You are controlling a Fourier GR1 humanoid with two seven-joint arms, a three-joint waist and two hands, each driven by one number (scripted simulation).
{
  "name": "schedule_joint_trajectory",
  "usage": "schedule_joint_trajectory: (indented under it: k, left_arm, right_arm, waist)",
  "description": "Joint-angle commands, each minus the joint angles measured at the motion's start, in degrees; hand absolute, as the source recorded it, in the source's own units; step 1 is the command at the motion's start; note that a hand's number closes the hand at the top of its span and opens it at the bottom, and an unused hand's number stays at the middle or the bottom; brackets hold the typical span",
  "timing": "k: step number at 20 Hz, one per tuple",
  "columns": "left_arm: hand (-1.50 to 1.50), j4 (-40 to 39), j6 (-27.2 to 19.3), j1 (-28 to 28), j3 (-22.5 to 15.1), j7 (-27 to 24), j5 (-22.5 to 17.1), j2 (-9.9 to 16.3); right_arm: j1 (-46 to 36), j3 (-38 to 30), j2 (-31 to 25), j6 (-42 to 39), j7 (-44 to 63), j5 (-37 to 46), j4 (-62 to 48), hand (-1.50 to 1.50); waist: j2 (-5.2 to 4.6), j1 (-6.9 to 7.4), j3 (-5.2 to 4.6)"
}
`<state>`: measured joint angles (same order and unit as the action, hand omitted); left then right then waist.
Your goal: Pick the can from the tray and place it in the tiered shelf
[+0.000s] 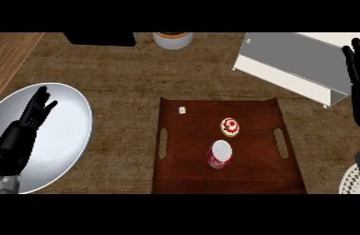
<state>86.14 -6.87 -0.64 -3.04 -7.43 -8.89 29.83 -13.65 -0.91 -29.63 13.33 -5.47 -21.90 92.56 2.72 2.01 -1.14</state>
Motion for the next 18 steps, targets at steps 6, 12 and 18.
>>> schedule_joint_trajectory:
  k: [6, 12, 18]
  left_arm:
    - [0.0, -0.5, -2.6, 9.4, -7.3, 6.4, 3.1, -8.8]
    - [0.0, -0.5, -2.2, 5.0, -9.0, 4.6, 2.1, -11.0]
    - [0.0, -0.5, -2.9, 8.5, -9.0, 8.4, 3.2, -12.6]
  right_arm:
    - [1.0, 12.2, 4.0, 2.0, 14.8, 3.7, 2.8, -1.5]
    - [10.5, 9.2, 3.3, 21.2, 8.6, 19.8, -7.2, 1.5]
    - [20.6, 7.7, 20.2, 29.7, -10.7, 16.0, -0.9, -1.5]
  waist:
    - [-2.81, -3.13, 1.06]
    - [-3.28, -4.55, 0.84]
    - [-2.6, -3.22, 1.2]
